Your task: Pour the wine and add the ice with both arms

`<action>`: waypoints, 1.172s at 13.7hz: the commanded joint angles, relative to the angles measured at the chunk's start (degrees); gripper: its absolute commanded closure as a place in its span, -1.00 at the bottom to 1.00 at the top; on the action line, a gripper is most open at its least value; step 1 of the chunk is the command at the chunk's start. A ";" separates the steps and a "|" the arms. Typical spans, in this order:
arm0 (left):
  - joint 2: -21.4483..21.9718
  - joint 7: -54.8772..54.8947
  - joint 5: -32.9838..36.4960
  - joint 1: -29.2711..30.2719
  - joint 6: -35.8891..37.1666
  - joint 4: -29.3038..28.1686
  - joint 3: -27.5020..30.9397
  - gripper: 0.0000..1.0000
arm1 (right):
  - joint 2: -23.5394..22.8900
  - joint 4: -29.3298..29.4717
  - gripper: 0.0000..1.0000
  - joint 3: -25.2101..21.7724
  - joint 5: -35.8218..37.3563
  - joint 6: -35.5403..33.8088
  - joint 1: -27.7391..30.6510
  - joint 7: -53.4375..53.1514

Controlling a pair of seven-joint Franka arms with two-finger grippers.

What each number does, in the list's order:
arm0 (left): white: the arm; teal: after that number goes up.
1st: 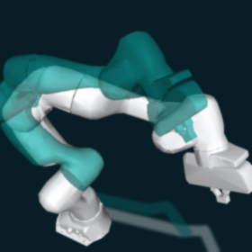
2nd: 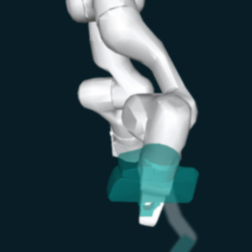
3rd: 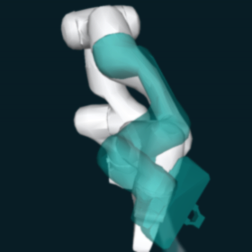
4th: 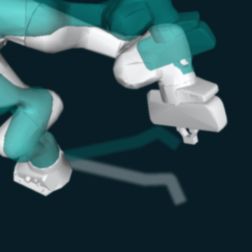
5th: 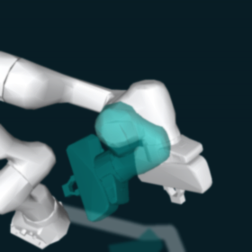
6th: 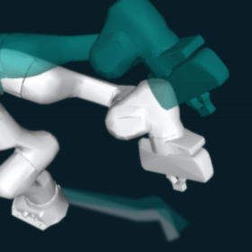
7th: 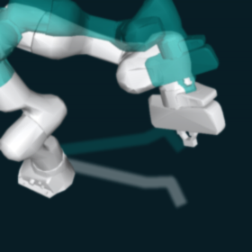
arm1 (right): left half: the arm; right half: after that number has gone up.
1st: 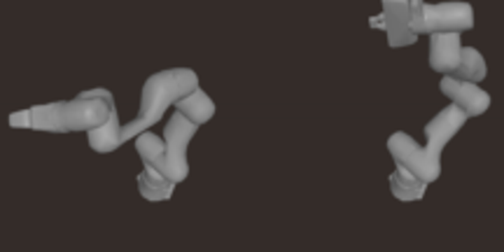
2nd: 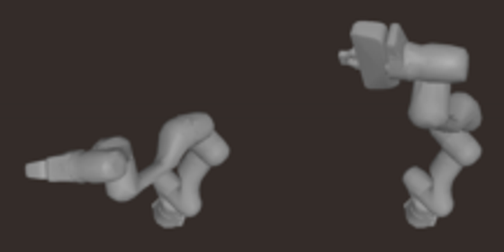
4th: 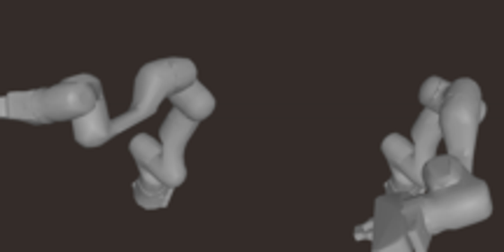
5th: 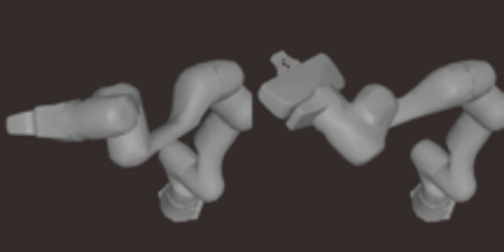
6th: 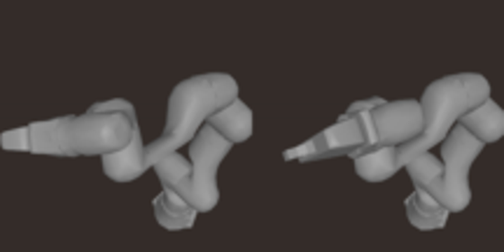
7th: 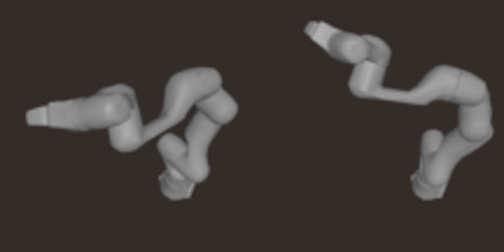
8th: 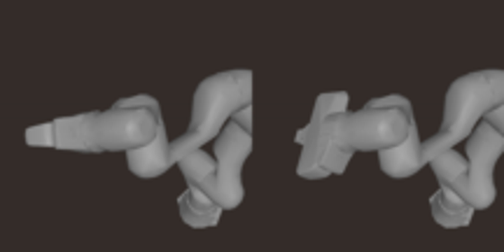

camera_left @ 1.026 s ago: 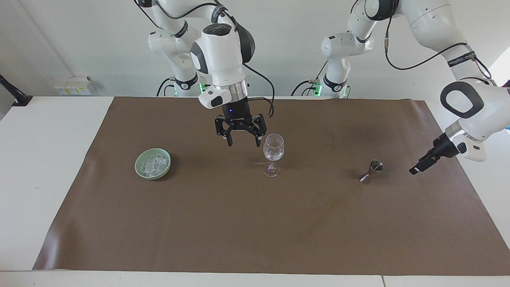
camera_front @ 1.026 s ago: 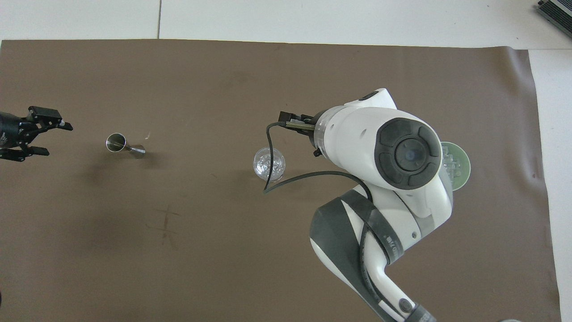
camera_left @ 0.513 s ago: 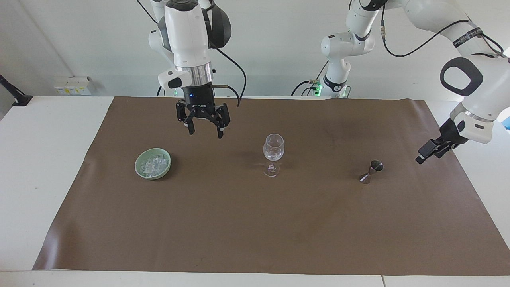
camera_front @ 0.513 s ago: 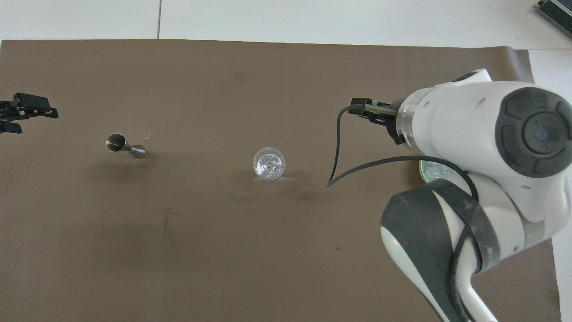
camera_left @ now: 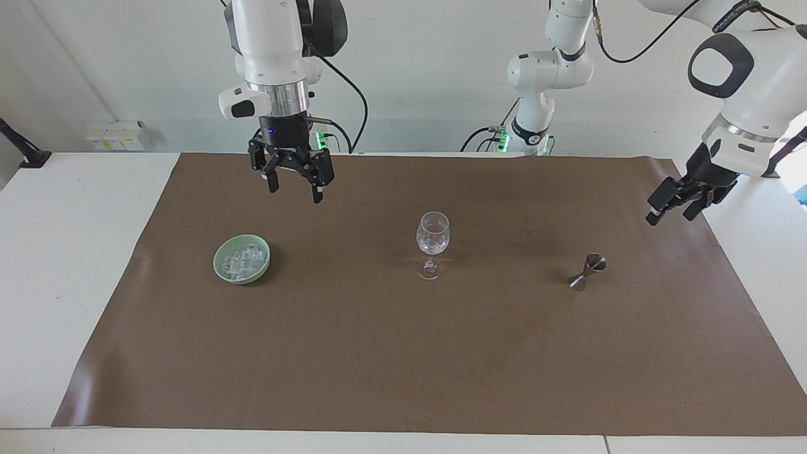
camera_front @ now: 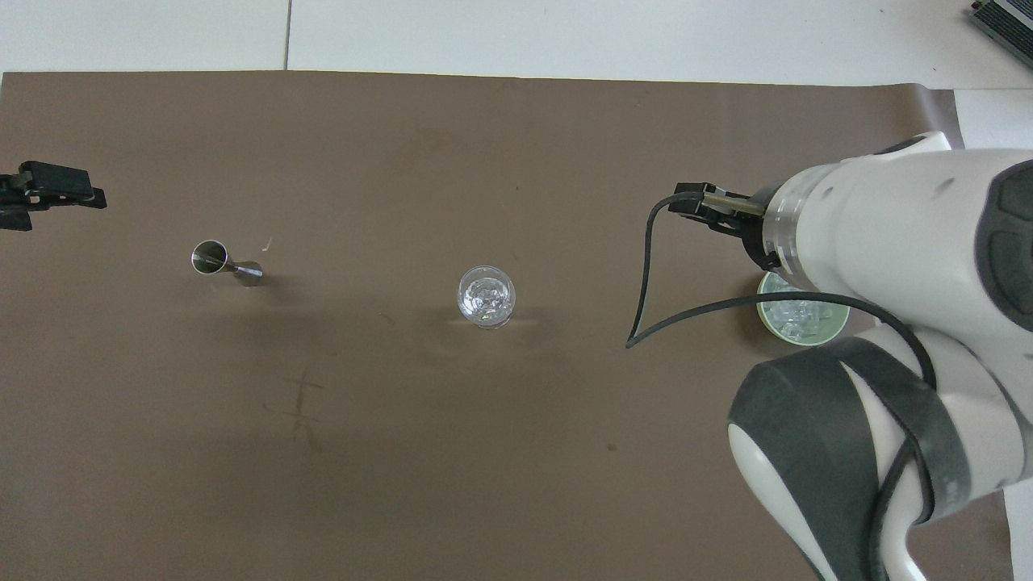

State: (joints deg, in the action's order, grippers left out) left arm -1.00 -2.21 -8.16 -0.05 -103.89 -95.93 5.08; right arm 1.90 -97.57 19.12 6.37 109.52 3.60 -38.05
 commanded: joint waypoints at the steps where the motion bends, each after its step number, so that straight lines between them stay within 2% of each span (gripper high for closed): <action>1: 0.12 0.28 1.22 -0.92 7.89 5.30 -0.33 -1.00 | 0.65 1.24 -1.00 -2.93 -0.65 -4.21 1.06 6.30; 5: 0.64 0.01 1.22 -1.00 17.74 9.54 -0.86 -1.00 | 3.28 1.24 -1.00 -10.23 -4.79 -8.96 0.97 16.05; 6: 2.82 -0.33 1.22 -1.01 18.63 8.67 -1.65 -1.00 | 3.81 1.24 -1.00 -11.55 -4.79 -10.19 1.06 18.60; 9: 5.04 -0.51 1.22 -1.00 17.33 5.06 -2.27 -1.00 | 4.25 1.15 -1.00 -15.60 -4.79 -12.57 0.97 25.11; 12: 4.96 -0.16 3.05 -1.01 16.18 5.05 -2.27 -1.00 | 4.34 1.06 -1.00 -17.89 -4.70 -13.98 0.97 28.63; 16: 5.04 -0.60 4.65 -1.53 15.91 4.70 -2.36 -1.00 | 5.57 -0.86 -1.00 -17.98 -4.70 -14.51 0.88 31.02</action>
State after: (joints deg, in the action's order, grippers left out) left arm 2.68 -2.29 -5.02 -0.53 -86.61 -89.29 2.39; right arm 5.60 -96.26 0.96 2.79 94.91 3.96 -8.67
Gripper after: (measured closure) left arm 0.000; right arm 0.000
